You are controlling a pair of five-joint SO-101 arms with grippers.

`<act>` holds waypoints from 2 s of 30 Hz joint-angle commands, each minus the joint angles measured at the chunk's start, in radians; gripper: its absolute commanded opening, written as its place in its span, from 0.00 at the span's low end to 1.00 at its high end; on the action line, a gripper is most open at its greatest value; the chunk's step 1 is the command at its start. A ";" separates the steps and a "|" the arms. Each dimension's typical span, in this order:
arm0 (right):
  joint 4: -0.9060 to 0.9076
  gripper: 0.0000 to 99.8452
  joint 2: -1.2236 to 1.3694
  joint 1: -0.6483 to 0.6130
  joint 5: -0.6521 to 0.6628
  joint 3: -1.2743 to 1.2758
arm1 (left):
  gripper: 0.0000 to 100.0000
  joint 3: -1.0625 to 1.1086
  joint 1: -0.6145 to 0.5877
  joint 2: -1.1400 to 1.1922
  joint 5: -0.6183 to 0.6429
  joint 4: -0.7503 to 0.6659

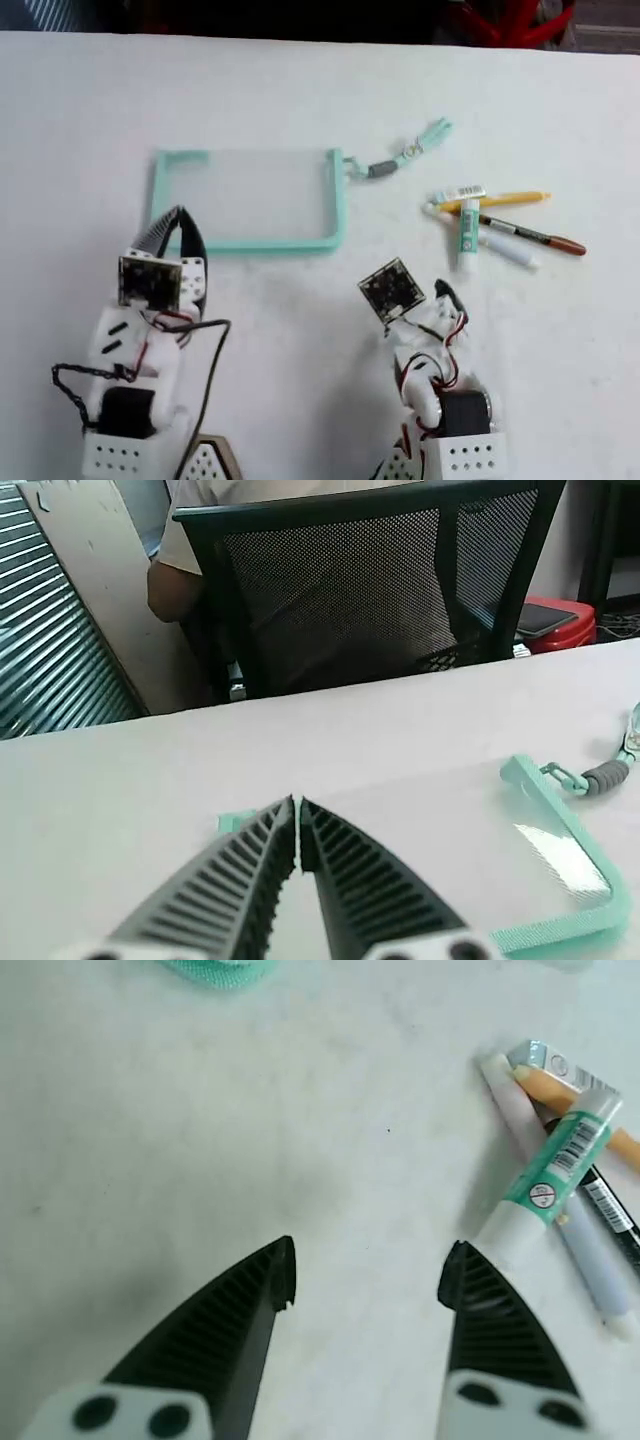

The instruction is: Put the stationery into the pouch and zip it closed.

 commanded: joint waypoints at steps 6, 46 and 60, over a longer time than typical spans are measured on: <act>0.016 0.24 -0.005 -0.007 -0.002 0.009 | 0.03 0.064 0.015 -0.008 -0.014 -0.081; -0.036 0.02 -0.008 0.051 0.006 0.009 | 0.03 0.064 -0.220 -0.010 0.127 0.028; -0.035 0.22 -0.008 0.113 0.006 0.009 | 0.21 0.064 0.093 -0.008 0.121 0.164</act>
